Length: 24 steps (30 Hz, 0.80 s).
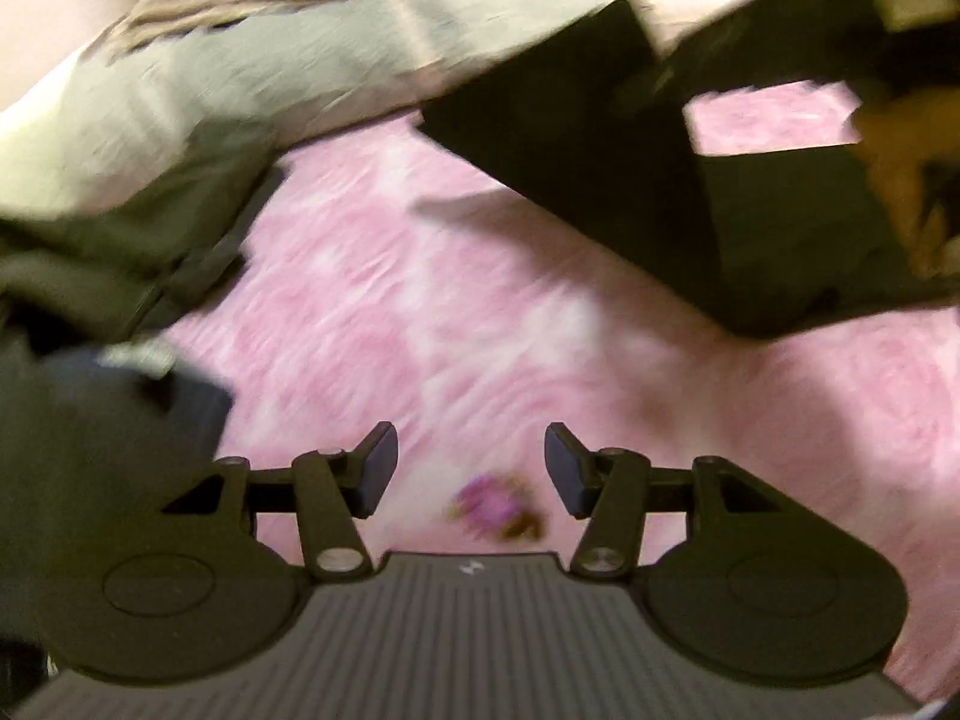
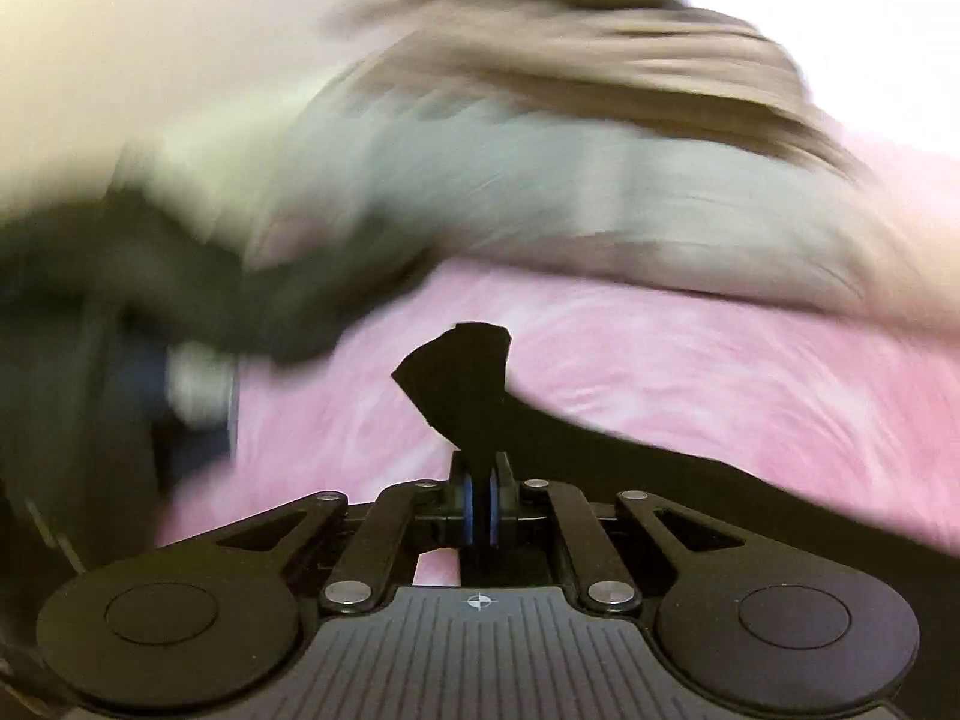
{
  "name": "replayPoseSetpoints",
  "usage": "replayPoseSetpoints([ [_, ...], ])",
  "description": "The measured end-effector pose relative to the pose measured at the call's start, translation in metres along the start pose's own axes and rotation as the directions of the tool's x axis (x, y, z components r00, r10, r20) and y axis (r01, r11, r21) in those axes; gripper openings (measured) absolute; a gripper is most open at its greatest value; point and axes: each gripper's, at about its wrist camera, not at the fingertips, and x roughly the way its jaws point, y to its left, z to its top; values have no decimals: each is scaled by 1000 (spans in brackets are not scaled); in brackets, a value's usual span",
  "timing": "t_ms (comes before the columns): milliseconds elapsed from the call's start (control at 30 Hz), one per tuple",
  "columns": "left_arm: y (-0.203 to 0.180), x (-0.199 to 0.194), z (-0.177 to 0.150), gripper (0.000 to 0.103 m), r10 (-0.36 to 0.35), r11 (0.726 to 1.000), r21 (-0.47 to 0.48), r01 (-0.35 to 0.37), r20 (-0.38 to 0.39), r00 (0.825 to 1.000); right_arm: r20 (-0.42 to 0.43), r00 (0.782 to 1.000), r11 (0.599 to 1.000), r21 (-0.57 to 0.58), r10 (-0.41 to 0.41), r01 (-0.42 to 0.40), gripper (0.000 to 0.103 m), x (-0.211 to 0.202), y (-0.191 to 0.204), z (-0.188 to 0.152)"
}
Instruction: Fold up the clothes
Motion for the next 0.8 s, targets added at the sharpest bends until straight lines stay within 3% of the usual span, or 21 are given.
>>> replayPoseSetpoints([
  [100, -35, 0, 29, 50, -64, 994, 92, 61, 24, 998, 127, 986, 967, 244, -106, 72, 3, -73, -72, 5],
  [200, -78, 3, 57, 50, -132, 974, 193, 122, 37, 991, 180, 945, 900, 395, -272, 184, 3, -140, -141, -17],
  [267, -111, 6, 74, 50, -178, 953, 257, 161, 43, 983, 148, 914, 826, 499, -379, 262, 3, -169, -190, -47],
  [367, -158, 9, 93, 50, -238, 917, 337, 211, 40, 971, 24, 874, 678, 642, -485, 358, 3, -184, -264, -105],
  [433, -183, 10, 100, 50, -263, 891, 392, 228, 37, 964, -28, 882, 637, 681, -470, 361, 3, -183, -290, -126],
  [500, -201, 11, 105, 51, -266, 872, 434, 226, 33, 963, -27, 910, 648, 694, -413, 315, 3, -181, -297, -130],
  [567, -211, 15, 107, 54, -240, 862, 465, 204, 19, 970, 6, 944, 713, 658, -329, 245, 4, -176, -285, -117],
  [633, -217, 23, 108, 56, -207, 845, 504, 179, -1, 978, 21, 972, 751, 639, -232, 165, 4, -167, -273, -107],
  [700, -221, 31, 106, 56, -178, 810, 568, 144, 4, 984, 29, 986, 772, 625, -163, 110, 4, -153, -263, -95],
  [800, -232, 51, 105, 57, -160, 743, 659, 117, 5, 987, 38, 990, 769, 635, -135, 80, 7, -137, -257, -81],
])
